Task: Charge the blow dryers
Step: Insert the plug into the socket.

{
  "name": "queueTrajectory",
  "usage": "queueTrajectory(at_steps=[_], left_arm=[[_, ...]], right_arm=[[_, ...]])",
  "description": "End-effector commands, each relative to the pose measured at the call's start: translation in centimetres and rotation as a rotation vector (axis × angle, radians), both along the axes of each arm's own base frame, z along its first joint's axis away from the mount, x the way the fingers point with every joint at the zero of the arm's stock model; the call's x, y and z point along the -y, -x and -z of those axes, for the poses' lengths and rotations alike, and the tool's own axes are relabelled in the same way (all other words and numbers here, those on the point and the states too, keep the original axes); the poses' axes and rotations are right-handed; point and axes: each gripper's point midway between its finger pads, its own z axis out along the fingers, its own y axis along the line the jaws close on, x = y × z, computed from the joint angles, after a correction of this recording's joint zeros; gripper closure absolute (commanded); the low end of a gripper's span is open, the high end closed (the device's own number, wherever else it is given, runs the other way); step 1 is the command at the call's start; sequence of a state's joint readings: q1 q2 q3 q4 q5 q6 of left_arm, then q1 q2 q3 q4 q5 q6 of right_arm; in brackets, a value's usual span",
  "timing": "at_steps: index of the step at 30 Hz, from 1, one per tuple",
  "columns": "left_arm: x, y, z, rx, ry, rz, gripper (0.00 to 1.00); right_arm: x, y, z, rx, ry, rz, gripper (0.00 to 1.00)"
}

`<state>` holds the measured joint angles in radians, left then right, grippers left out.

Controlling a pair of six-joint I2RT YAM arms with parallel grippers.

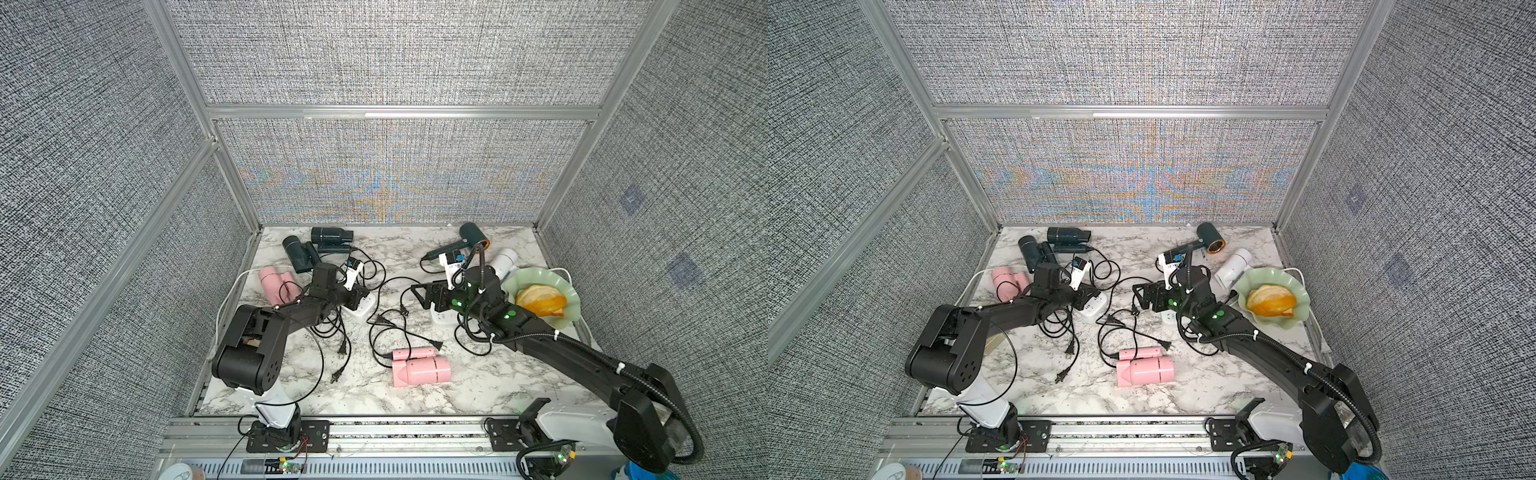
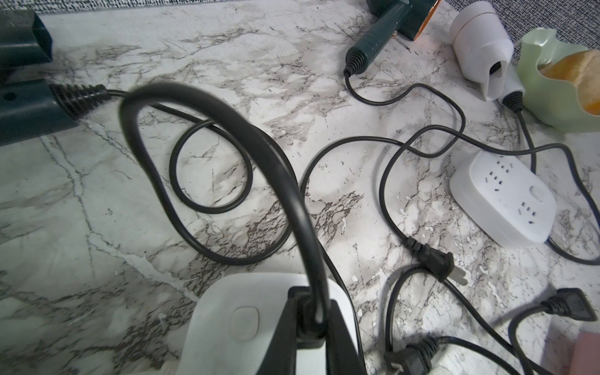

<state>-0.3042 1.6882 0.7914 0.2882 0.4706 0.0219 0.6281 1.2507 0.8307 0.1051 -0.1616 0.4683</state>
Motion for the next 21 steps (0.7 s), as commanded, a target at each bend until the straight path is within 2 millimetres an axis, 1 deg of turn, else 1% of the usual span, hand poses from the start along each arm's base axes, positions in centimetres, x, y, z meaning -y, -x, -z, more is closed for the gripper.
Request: queueTrajectory(at_steps=[1,11,17,21], left_arm=[[-0.06,0.19,0.07,-0.005,0.000,0.004,0.90],[-0.61,0.45,0.05,-0.014,-0.017,-0.023,0.91],[-0.56,0.41,0.56,-0.027,-0.020,-0.022,0.91],[-0.43,0.37,0.80,-0.033,-0.016,-0.016,0.91]], right_arm=[[0.01,-0.16,-0.48,0.011,-0.002,0.003,0.09],[-0.23,-0.28,-0.42,0.010,0.006,-0.005,0.10],[-0.37,-0.26,-0.24,0.006,0.002,-0.008,0.10],[-0.13,-0.15,-0.18,0.008,0.004,0.000,0.10]])
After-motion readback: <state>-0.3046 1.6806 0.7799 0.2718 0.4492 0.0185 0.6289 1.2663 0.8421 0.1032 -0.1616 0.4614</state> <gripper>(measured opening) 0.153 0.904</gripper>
